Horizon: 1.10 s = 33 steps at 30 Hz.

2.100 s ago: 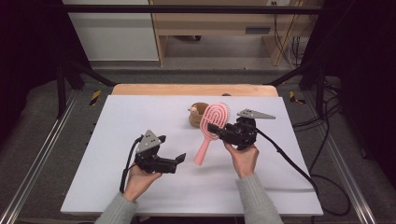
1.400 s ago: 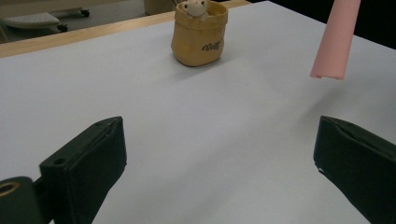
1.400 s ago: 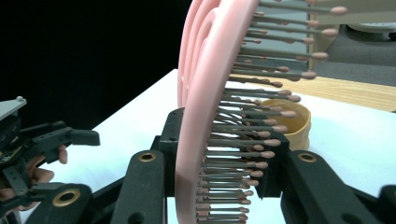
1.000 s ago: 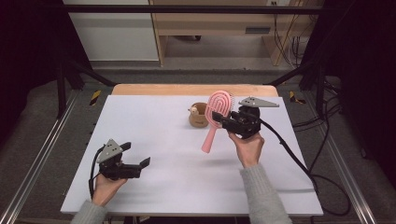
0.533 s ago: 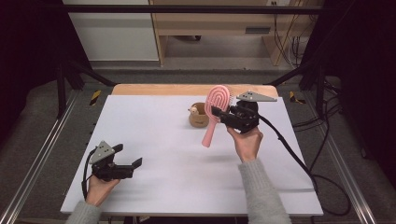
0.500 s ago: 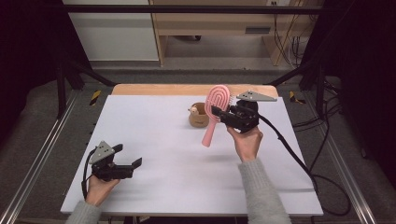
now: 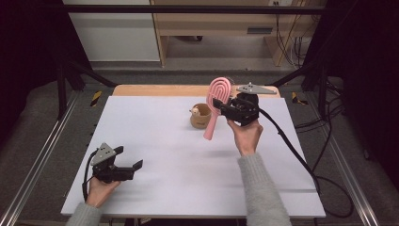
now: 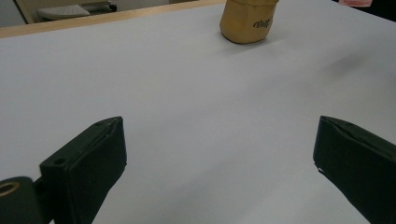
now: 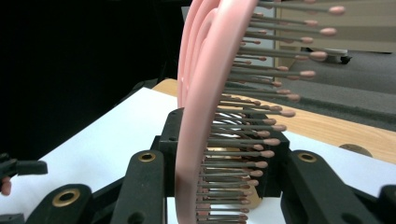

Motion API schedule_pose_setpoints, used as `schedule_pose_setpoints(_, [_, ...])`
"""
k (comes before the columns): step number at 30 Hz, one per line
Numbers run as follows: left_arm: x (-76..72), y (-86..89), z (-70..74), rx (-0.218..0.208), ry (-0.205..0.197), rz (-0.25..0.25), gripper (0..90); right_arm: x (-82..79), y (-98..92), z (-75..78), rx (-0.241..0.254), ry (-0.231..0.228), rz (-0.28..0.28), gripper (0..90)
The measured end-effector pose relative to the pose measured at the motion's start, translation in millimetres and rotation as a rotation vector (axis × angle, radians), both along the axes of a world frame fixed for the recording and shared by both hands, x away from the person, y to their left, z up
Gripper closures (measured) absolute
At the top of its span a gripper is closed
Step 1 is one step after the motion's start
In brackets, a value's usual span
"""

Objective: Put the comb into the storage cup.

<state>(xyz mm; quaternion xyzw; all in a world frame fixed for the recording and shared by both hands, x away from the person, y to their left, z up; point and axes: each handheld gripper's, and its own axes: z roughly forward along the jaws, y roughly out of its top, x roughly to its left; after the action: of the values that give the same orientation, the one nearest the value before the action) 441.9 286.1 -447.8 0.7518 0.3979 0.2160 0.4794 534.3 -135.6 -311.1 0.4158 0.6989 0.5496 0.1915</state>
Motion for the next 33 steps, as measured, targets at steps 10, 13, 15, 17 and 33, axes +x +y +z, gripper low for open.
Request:
schedule_pose_setpoints(10, [0.8, -0.8, -2.2, 0.002, 0.007, -0.009, 2.3, 11.5, 1.3, 4.7, -0.016, 0.000, -0.030, 63.2])
schedule_pose_setpoints(13, [1.0, -1.4, -3.0, 0.000, 0.010, -0.013, 2.4, 14.5, 1.6, 6.4, -0.019, -0.002, -0.037, 63.2])
schedule_pose_setpoints(15, [1.3, -1.7, -3.3, 0.007, 0.013, -0.018, 2.4, 16.8, 1.6, 8.0, -0.022, -0.002, -0.041, 63.2])
schedule_pose_setpoints(17, [1.5, -1.9, -3.6, 0.007, 0.017, -0.021, 2.4, 19.1, 1.6, 9.6, -0.025, -0.003, -0.047, 63.2])
schedule_pose_setpoints(33, [1.7, -0.5, -3.5, -0.005, 0.016, -0.020, 2.4, 32.3, 4.5, 22.1, -0.031, -0.021, -0.084, 63.2])
